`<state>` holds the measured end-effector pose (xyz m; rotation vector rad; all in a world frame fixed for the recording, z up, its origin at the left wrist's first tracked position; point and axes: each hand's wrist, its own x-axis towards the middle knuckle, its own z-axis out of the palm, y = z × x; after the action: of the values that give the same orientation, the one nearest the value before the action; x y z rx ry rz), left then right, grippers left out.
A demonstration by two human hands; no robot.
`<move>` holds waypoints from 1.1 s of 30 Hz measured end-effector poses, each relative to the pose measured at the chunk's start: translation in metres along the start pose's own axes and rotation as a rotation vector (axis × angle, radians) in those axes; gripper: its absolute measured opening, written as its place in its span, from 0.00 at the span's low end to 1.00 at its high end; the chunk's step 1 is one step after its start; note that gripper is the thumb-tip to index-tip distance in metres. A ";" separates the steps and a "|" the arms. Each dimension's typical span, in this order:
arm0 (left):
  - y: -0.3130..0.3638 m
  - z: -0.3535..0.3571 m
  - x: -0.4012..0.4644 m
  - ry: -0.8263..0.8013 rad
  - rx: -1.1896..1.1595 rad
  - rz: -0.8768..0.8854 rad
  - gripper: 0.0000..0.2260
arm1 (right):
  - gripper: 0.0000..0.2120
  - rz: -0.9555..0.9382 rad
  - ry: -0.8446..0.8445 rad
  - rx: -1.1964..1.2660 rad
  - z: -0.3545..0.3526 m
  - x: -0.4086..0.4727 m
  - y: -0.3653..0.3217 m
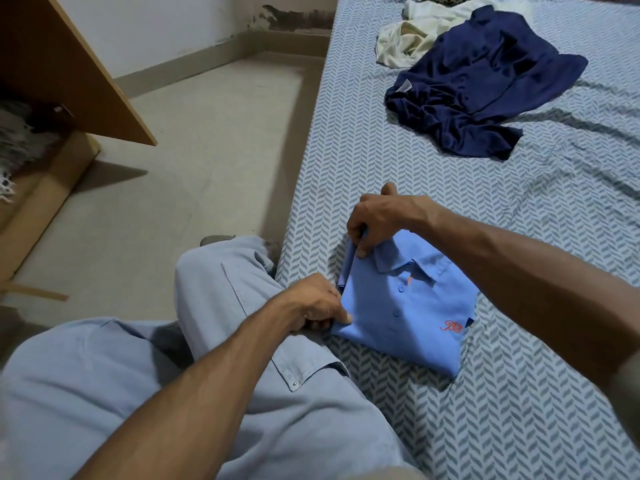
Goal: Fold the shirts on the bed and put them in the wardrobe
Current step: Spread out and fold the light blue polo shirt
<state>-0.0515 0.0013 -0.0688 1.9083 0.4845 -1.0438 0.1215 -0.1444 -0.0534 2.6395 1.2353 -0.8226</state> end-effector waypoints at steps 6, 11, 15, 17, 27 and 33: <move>0.000 0.001 -0.005 -0.016 0.021 -0.070 0.14 | 0.03 0.049 -0.039 0.056 -0.011 0.001 0.005; 0.001 0.001 -0.006 -0.033 -0.052 -0.115 0.07 | 0.06 0.029 -0.015 0.044 -0.004 0.008 0.003; -0.001 0.003 0.000 0.015 -0.052 -0.155 0.05 | 0.05 0.036 0.082 0.023 0.007 0.013 0.003; -0.002 0.004 0.003 0.046 -0.033 -0.155 0.04 | 0.11 0.052 0.156 0.069 0.011 0.010 0.006; 0.003 0.009 0.004 0.124 -0.050 -0.063 0.16 | 0.11 0.925 0.911 0.892 0.131 -0.153 0.018; 0.009 0.013 0.006 0.103 0.002 -0.052 0.14 | 0.22 1.052 0.665 1.287 0.194 -0.209 -0.070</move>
<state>-0.0486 -0.0150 -0.0725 1.9672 0.5940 -0.9830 -0.1217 -0.3018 -0.1003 3.8244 -1.2723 -0.5456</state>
